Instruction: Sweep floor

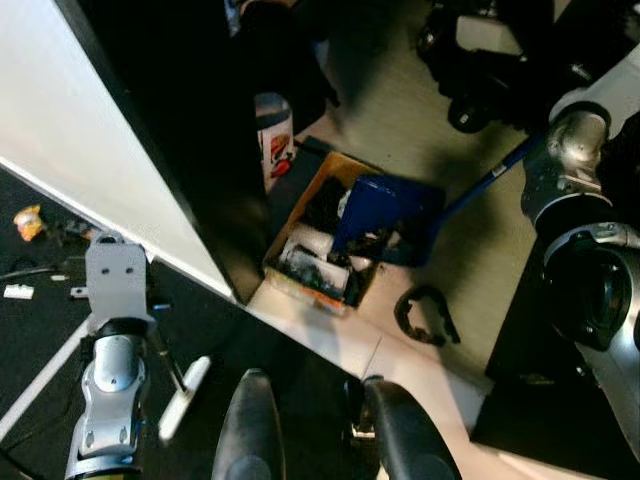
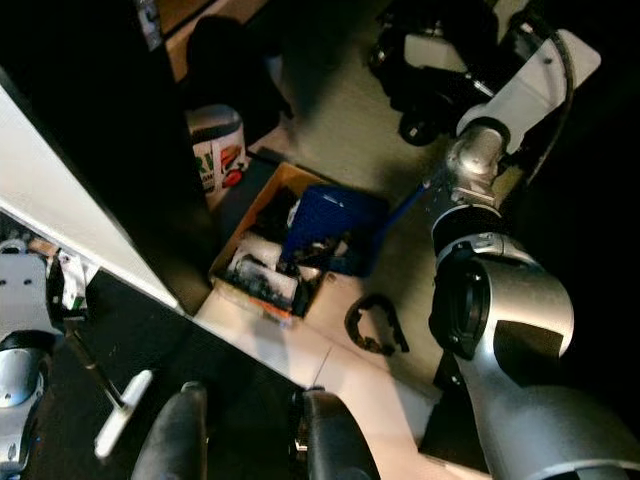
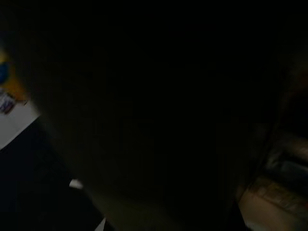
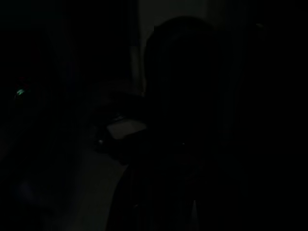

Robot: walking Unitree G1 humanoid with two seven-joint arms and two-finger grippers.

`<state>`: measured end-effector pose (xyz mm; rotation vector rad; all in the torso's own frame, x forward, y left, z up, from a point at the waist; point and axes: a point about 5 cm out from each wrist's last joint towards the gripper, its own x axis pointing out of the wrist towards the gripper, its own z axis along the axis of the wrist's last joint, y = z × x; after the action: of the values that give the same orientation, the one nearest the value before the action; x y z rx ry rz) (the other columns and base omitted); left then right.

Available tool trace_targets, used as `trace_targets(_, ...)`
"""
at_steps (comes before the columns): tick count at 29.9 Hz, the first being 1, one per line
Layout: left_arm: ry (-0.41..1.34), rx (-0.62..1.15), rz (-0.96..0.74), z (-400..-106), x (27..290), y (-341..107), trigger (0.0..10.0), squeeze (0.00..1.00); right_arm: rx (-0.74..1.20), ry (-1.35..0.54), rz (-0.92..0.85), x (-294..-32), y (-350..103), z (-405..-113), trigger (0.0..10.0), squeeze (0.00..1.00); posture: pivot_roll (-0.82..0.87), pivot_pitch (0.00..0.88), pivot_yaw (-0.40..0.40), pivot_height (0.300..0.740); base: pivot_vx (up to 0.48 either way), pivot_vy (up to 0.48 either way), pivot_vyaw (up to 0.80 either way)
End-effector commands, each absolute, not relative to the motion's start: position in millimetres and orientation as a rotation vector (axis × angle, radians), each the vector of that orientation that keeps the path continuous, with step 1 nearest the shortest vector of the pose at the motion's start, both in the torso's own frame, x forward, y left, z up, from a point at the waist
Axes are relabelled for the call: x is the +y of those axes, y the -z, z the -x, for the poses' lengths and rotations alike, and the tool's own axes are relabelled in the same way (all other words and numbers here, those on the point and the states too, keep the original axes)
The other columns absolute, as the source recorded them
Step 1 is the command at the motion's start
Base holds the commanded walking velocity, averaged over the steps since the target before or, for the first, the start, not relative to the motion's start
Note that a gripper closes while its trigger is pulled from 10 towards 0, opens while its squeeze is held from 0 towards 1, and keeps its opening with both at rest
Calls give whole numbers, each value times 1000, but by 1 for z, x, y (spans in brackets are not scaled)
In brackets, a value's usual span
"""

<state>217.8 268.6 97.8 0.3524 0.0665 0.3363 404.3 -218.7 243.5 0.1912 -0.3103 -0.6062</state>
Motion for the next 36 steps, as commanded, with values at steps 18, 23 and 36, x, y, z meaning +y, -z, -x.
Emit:
trace_targets(18, -416, 61, -365, -204, 276, -102, 10000, 0, -497, 391, 72, -132, -277, -410, 10000, 0, 130, 255, -203, 731, 0, 0, 0)
trace_targets(23, -433, 57, -363, -205, 277, -103, 10000, 0, -630, 263, 119, -93, -295, -405, 10000, 0, 124, 247, -211, 731, 0, 0, 0)
trace_targets(36, -441, 53, -360, -206, 277, -105, 10000, 0, -793, 66, 197, -39, -290, -385, 10000, 0, 121, 245, -219, 731, 0, 0, 0)
